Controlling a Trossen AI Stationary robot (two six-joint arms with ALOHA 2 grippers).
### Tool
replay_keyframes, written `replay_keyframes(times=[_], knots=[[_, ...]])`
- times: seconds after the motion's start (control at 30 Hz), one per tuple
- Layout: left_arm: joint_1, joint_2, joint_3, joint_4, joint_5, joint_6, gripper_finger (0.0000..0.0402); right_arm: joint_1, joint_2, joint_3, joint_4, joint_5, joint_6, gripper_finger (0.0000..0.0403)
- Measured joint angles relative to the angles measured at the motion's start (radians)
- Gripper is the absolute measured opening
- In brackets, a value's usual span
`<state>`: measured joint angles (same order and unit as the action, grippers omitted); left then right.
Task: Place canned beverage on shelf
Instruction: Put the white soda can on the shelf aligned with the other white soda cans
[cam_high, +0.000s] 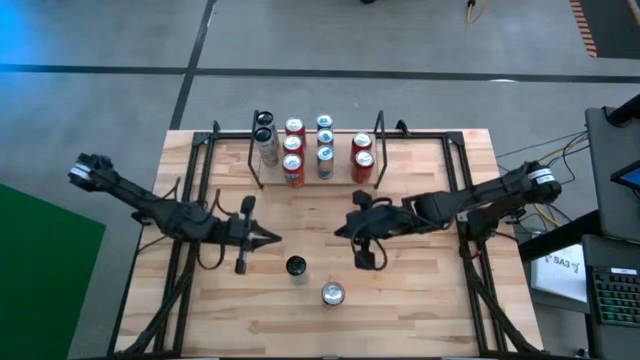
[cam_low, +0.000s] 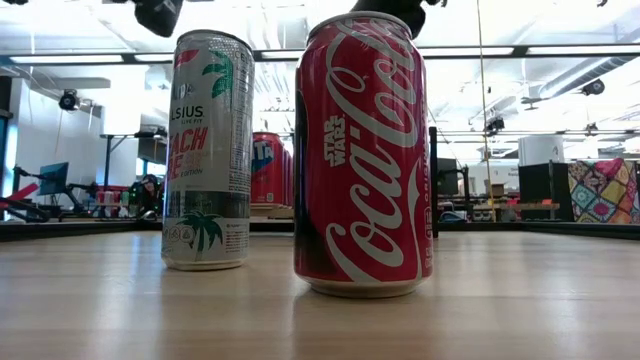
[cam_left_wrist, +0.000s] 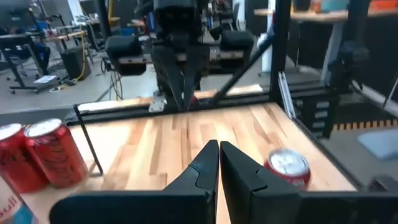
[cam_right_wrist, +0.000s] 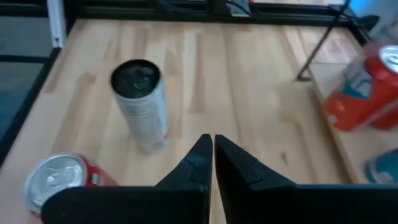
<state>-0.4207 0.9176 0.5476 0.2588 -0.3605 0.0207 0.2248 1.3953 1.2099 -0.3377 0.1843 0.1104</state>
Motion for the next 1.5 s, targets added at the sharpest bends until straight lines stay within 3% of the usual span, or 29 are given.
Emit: replay_keyframes(times=[0.23,0.4,0.6,1.07,1.3,1.5], knots=[[-0.129,0.001,0.0,-0.023,-0.077,-0.043,0.0,0.05,0.032,-0.063,0.209,-0.001,0.0,0.0009],[-0.235,0.041,0.0,-0.025,-0.204,-0.065,0.0,0.084,0.077,-0.06,0.255,0.0,0.001,0.0009],[-0.321,0.116,0.0,-0.009,-0.226,-0.087,0.0,0.115,0.153,-0.041,0.32,-0.001,-0.018,0.0009],[-0.376,0.279,0.01,0.037,-0.226,-0.185,0.0,0.162,0.244,0.002,0.312,0.0,0.018,0.0009],[-0.376,0.343,0.027,0.037,-0.225,-0.218,0.0001,0.205,0.236,0.044,0.242,0.0,0.121,0.0009],[-0.377,0.376,0.082,-0.074,-0.232,-0.266,0.0046,0.232,0.237,0.06,0.189,0.0,0.143,0.0009]])
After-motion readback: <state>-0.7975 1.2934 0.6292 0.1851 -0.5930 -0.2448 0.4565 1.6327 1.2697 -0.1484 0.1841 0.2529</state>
